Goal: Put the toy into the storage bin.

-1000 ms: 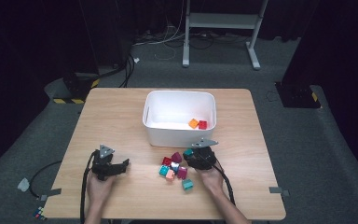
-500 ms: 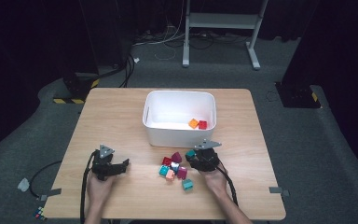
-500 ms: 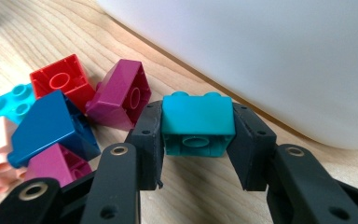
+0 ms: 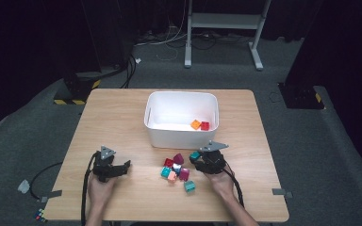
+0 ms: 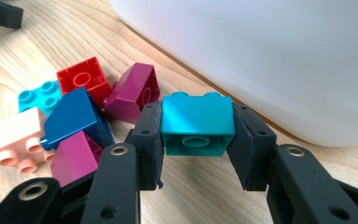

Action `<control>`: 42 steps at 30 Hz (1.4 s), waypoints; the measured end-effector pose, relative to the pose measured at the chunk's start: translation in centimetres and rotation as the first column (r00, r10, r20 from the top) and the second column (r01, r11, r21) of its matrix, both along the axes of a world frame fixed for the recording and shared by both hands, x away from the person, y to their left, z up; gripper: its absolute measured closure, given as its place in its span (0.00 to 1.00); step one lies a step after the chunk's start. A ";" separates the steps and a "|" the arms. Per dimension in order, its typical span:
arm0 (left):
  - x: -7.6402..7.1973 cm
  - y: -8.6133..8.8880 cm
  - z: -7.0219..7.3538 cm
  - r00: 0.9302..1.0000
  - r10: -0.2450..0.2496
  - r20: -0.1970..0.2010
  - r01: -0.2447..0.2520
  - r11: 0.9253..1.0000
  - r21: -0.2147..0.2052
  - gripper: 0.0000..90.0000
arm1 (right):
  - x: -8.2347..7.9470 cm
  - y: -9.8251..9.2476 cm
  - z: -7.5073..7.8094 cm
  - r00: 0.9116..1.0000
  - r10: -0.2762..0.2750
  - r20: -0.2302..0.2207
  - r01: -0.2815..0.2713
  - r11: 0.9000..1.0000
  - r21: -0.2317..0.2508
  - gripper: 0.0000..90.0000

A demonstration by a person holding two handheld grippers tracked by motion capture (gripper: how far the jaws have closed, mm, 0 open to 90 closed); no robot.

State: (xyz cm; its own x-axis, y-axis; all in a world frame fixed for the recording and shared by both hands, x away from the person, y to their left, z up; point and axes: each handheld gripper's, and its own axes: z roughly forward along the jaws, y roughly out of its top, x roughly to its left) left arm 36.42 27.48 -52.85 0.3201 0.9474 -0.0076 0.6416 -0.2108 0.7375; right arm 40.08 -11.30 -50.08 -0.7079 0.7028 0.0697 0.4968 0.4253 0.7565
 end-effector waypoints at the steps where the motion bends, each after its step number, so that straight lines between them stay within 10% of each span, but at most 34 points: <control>1: 0.0 0.0 0.0 1.000 0.000 0.000 0.000 1.000 0.000 0.19 | 0.0 -0.1 0.1 1.000 0.001 -0.002 -0.001 1.000 0.006 0.65; 42: 0.0 0.0 0.0 1.000 0.001 0.000 -0.001 1.000 -0.001 0.19 | -1.6 -2.8 6.0 0.998 0.051 0.031 -0.052 0.998 0.045 0.65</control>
